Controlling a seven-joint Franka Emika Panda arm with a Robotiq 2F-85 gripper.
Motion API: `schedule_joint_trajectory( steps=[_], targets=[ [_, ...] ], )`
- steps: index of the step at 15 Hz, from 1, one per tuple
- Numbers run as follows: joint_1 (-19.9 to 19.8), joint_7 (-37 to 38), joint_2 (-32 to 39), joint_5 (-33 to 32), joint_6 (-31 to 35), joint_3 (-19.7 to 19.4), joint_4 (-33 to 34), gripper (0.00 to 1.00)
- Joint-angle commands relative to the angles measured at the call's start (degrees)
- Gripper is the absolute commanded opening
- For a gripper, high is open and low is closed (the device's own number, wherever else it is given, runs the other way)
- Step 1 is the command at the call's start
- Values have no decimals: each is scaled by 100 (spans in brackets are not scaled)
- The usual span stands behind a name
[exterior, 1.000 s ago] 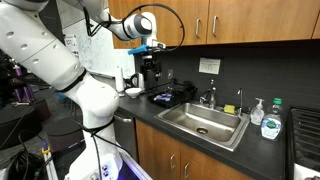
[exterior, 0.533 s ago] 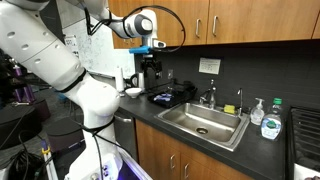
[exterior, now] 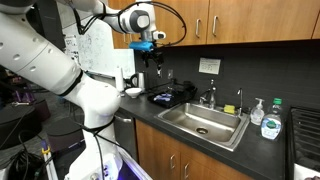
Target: Open the top right cabinet door
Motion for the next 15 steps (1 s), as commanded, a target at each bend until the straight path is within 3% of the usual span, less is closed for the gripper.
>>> schedule_joint_trajectory(
  steps=[1, 9, 15],
  targets=[
    [-8, -316, -749, -64, 587, -164, -456, 100],
    [242, -407, -2020, 28, 1794, -240, -1325, 100],
    [265, -328, -2042, -78, 1728, -240, -1348, 100]
  ],
)
